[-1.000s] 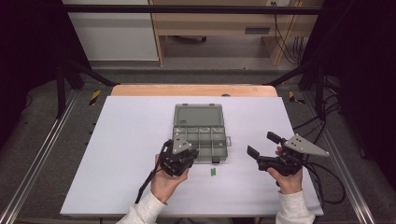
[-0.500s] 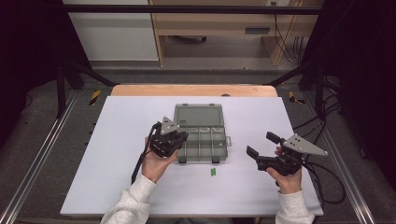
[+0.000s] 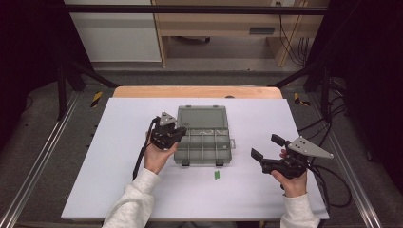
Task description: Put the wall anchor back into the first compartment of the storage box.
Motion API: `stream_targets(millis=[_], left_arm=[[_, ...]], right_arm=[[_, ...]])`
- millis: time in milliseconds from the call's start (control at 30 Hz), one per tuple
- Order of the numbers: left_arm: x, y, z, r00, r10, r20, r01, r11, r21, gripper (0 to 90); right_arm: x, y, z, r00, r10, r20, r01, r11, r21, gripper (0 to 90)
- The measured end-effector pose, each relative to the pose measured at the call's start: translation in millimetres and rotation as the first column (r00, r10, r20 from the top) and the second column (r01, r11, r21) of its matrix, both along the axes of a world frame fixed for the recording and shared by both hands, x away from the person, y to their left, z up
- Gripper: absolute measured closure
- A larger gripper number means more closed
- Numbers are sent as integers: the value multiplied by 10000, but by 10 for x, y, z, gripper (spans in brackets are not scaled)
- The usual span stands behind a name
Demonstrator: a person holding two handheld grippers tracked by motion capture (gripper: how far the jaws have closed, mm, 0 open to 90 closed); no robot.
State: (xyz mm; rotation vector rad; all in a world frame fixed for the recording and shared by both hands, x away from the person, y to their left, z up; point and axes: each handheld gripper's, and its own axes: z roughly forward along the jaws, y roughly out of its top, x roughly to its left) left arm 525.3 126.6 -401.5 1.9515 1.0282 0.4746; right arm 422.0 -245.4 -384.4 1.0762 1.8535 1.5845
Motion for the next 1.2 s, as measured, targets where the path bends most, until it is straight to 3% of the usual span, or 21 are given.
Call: stream_targets(millis=[133,533,800,1100,1200], left_arm=[[51,-3,-69,9999,58,-160,-53,9996,265,844],[176,26,-346,9964,273,-809,-236,9986,469,844],[201,-49,-432,9941,351,-1025,-239,9938,1081,839],[190,-14,-379,9942,607,-882,-517,9935,1015,766],[146,15,-308,9956,647,-671,-595,9953,768,721]], right_arm=[[-2,-1,0,10000,23,-14,-23,10000,-9,51],[7,5,-9,10000,62,26,-61,10000,-21,51],[4,5,-8,10000,46,4,-46,10000,-35,50],[6,8,-8,10000,48,29,-48,10000,-11,50],[5,4,-6,10000,51,36,-51,10000,-8,50]])
